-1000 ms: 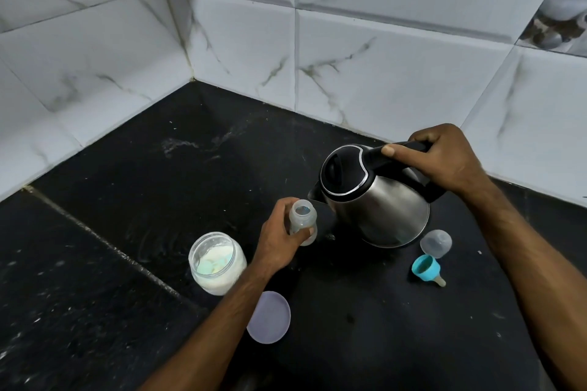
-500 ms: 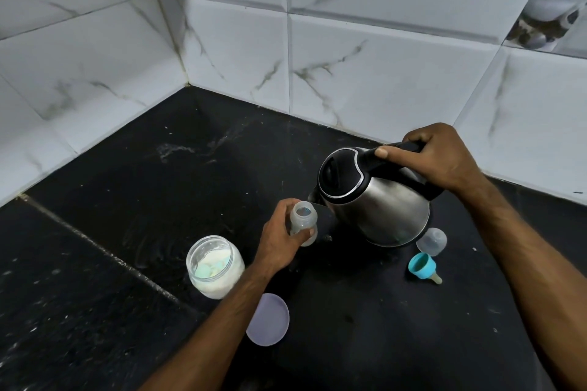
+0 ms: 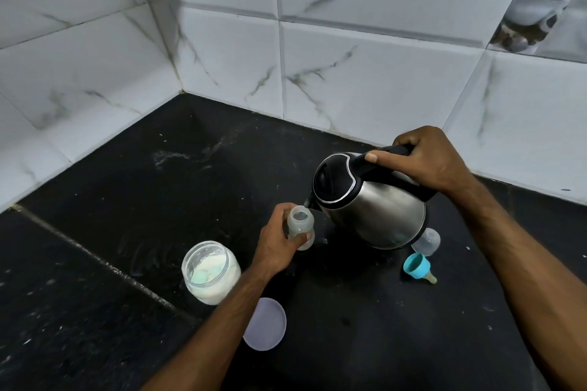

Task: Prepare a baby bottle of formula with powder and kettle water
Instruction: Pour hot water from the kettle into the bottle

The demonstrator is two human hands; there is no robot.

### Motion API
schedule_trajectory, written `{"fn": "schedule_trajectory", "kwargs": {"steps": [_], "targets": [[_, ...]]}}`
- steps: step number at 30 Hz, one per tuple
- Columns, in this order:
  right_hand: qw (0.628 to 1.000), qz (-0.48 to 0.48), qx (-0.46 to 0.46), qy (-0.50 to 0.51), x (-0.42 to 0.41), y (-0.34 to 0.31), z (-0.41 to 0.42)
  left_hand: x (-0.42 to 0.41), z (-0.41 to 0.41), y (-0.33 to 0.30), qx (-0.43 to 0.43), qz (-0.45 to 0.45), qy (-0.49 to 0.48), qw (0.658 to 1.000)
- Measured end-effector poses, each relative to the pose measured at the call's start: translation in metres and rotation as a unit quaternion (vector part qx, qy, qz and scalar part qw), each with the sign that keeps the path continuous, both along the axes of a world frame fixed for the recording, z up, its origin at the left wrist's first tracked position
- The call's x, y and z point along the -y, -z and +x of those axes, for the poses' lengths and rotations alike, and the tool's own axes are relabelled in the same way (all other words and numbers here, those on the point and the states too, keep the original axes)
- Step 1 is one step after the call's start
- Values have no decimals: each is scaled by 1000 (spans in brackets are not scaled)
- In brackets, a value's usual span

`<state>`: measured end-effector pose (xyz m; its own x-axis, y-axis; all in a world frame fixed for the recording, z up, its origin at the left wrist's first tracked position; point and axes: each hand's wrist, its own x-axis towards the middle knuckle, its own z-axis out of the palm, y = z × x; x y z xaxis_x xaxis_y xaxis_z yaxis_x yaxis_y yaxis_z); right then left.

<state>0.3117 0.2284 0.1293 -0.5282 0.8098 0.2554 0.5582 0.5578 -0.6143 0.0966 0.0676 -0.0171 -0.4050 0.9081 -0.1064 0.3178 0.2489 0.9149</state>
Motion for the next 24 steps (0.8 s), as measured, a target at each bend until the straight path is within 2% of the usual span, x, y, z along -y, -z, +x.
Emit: {"fn": "schedule_trajectory", "kwargs": {"steps": [24], "targets": [[999, 35, 26, 2, -3, -7, -3, 0, 3, -4, -5, -13, 5, 1000]]}}
